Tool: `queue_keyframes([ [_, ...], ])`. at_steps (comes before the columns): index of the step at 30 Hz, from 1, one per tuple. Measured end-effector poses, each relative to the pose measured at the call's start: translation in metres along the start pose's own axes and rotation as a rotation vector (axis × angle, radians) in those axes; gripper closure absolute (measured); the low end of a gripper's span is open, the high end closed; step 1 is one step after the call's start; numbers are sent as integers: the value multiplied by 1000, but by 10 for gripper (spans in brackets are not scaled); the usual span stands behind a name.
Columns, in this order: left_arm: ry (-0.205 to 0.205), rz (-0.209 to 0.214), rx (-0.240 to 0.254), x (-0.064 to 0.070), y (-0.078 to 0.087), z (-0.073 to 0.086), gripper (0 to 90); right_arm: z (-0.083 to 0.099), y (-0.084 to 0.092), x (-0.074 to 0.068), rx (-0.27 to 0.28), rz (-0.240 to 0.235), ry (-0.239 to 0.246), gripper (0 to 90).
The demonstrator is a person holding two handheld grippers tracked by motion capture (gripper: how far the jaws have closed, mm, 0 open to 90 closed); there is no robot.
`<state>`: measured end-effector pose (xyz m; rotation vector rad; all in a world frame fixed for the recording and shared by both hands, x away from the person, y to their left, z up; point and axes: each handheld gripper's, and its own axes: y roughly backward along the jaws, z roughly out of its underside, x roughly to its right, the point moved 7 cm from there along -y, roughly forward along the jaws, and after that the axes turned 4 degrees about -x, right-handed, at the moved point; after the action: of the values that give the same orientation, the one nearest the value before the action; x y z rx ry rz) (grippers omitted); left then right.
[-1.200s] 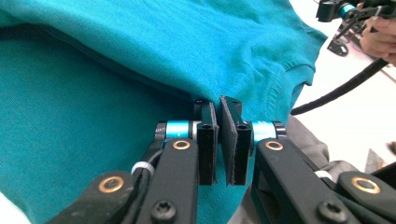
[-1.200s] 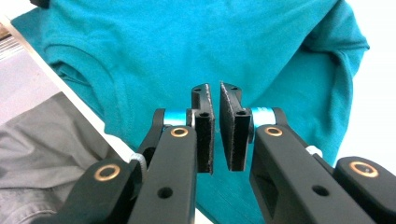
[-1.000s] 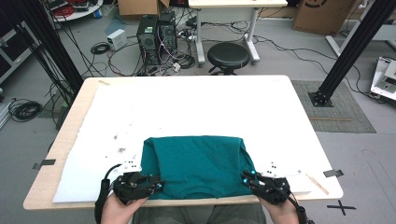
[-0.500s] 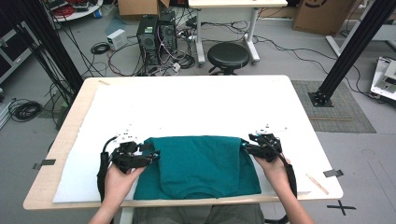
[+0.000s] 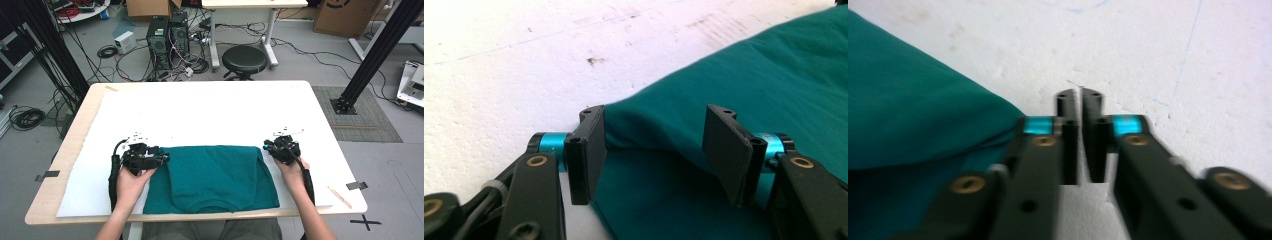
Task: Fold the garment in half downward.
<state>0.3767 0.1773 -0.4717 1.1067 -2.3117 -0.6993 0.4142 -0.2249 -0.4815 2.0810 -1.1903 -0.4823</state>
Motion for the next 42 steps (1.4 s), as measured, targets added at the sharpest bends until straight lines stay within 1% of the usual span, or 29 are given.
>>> queue_keyframes([
  [1,-2,8,2,1,2,1,428,-1,4,-4,17,-45,24,732],
  [2,4,14,6,1,3,2,428,0,8,-9,12,-79,47,698],
  [3,3,16,7,1,4,3,428,2,9,-12,-4,-85,73,680],
  [5,17,21,5,-1,3,3,427,6,5,-15,-25,-64,119,627],
  [7,27,29,5,-1,3,4,422,9,-3,-19,-61,-88,134,618],
  [8,22,29,6,0,3,4,421,9,-7,-21,-71,-81,151,620],
  [9,19,32,6,1,3,5,421,8,-9,-22,-64,-82,153,658],
  [11,14,34,4,2,3,5,421,5,-11,-23,-65,-92,171,803],
  [12,15,33,3,2,2,5,421,4,-12,-21,-68,-69,170,882],
  [13,20,35,2,2,1,5,421,3,-13,-19,-67,-45,168,897],
  [18,20,23,-2,0,0,5,422,-2,-11,-5,-23,40,101,900],
  [20,23,23,-6,-1,-1,6,422,-2,-9,3,-16,52,55,900],
  [21,29,18,-6,-1,-1,6,422,-2,-8,5,-15,40,38,900],
  [22,31,19,-5,-1,-2,6,422,-1,-5,5,-13,3,15,885],
  [23,34,21,-7,-1,-1,6,422,-1,-2,3,7,-26,26,799],
  [25,31,21,0,-2,0,6,422,3,4,-7,11,-80,96,713],
  [26,36,20,-1,-2,1,7,422,7,7,-13,1,-77,140,682],
  [27,38,19,4,-3,1,7,421,9,7,-14,-8,-68,157,633],
  [29,51,13,13,-6,3,6,422,11,9,-16,-13,-58,155,594],
  [30,56,10,23,-7,5,5,422,10,12,-14,-1,-37,130,576],
  [32,69,11,43,-8,8,1,422,2,21,-4,59,-21,27,551],
  [33,77,13,52,-9,9,-1,424,-3,26,-1,97,-43,-40,547],
  [34,96,16,51,-9,8,-2,426,-7,32,-2,129,-92,-106,547],
  [35,110,19,42,-8,7,-3,437,-11,34,-4,148,-145,-138,546],
  [37,112,22,28,-4,3,-3,440,-13,34,-17,135,-218,-157,545],
  [38,102,12,19,-2,0,-3,440,-12,32,-25,118,-230,-142,545],
  [40,91,-3,5,0,-4,-2,440,-11,24,-37,84,-220,-111,548],
  [41,95,-1,-4,2,-6,-1,447,-10,20,-41,63,-222,-104,574],
  [42,88,0,-15,2,-8,0,457,-8,17,-45,47,-230,-92,642],
])
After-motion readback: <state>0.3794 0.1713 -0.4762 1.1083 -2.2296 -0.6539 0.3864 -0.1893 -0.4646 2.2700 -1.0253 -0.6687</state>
